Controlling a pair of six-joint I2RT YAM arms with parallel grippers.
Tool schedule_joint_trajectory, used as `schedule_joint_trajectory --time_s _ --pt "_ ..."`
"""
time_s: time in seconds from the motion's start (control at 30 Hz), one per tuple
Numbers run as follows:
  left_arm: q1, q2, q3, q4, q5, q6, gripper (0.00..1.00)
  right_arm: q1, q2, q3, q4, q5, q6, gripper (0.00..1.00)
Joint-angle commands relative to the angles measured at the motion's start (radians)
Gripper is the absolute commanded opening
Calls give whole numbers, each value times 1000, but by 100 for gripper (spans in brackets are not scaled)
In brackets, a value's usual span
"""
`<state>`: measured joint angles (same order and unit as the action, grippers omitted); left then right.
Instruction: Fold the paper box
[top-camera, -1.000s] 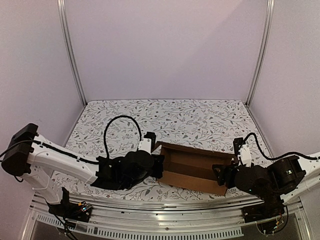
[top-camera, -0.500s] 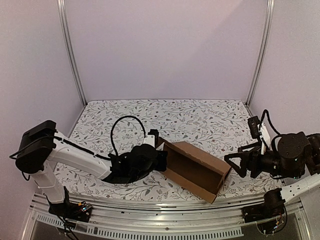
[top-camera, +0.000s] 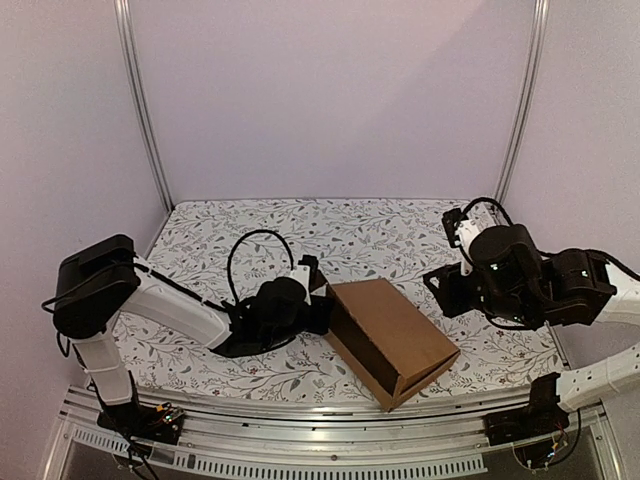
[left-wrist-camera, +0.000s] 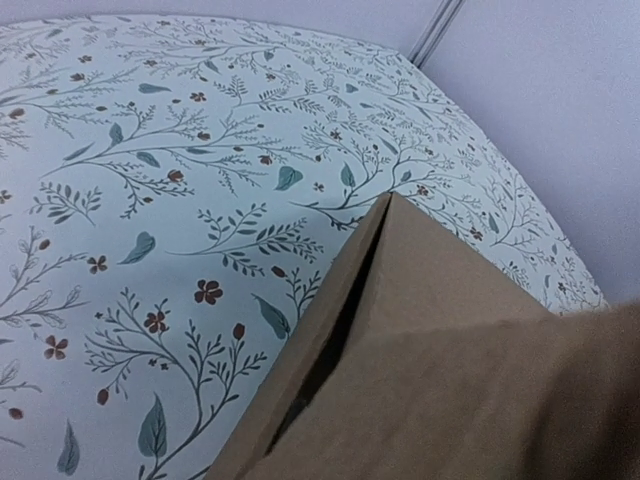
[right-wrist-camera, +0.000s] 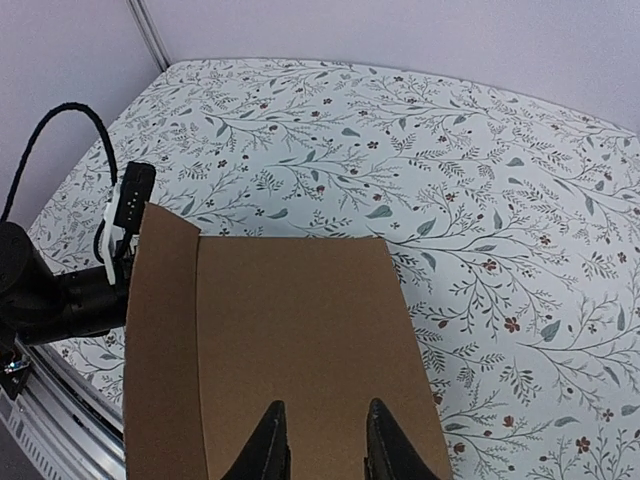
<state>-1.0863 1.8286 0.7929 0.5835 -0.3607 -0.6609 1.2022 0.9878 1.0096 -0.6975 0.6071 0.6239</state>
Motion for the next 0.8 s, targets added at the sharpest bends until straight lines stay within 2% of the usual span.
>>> schedule_joint_trajectory --time_s 0.0,0.2,0.23,0.37,0.77 --pt "40 39 -21 -146 96 107 10 -48 106 -56 219 -163 -42 22" --pt "52 -7 -71 -136 144 77 38 -65 274 -100 393 -230 -10 11" --pt "52 -22 -82 -141 148 69 40 -65 306 -107 413 -238 -4 10" --pt "56 -92 -136 -168 143 43 45 -65 370 -143 471 -225 21 5" --pt "84 -272 -150 -326 129 78 47 -82 386 -314 547 -176 112 0"
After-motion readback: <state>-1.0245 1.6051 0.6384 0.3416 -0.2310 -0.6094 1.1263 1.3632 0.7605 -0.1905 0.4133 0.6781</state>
